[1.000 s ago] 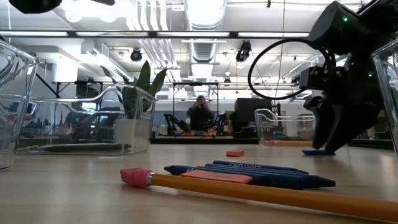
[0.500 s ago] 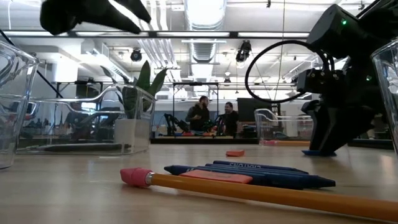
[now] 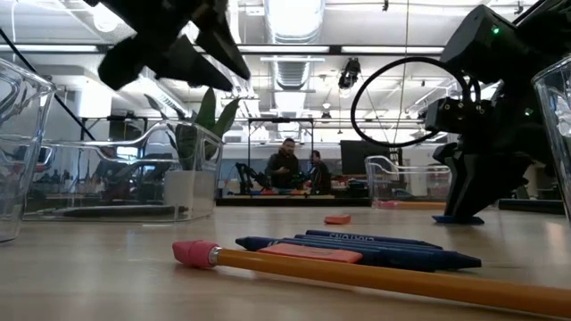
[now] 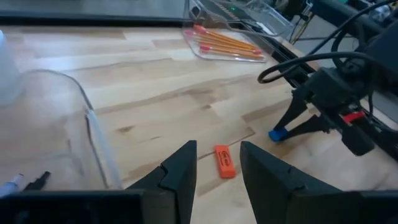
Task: Sort crayons/erasers/pens/pencils in bins
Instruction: Put the blue eraser into the bottom left transparent bin
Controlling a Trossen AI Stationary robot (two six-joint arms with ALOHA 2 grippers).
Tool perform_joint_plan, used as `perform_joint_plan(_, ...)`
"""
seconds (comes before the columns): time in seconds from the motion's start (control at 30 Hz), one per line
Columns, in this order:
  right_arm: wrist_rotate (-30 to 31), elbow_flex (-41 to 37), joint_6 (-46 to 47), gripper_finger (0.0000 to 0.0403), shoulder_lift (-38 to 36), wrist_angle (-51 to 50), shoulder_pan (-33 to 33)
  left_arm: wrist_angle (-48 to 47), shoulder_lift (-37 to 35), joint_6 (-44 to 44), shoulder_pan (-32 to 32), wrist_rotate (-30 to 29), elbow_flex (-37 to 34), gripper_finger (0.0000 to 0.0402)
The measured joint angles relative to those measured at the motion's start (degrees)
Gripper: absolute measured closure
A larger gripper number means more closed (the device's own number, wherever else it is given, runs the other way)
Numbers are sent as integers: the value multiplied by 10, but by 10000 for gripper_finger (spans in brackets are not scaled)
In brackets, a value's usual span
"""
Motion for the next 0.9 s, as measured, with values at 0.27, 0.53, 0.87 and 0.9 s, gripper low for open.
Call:
perform_joint_plan(0.27,11,12,-5,339,-10,-10,0,24,5,0,19,38,1,292)
perform_joint_plan(0.53,40,44,-77,339,-14,38,-1,114,5,74,36,54,1,292)
perform_joint_plan(0.87,33,89,-188,339,-14,191,0,269,5,255,73,163,2,292)
perform_joint_plan(0.9,31,94,-196,339,-14,195,0,269,5,255,76,163,2,292)
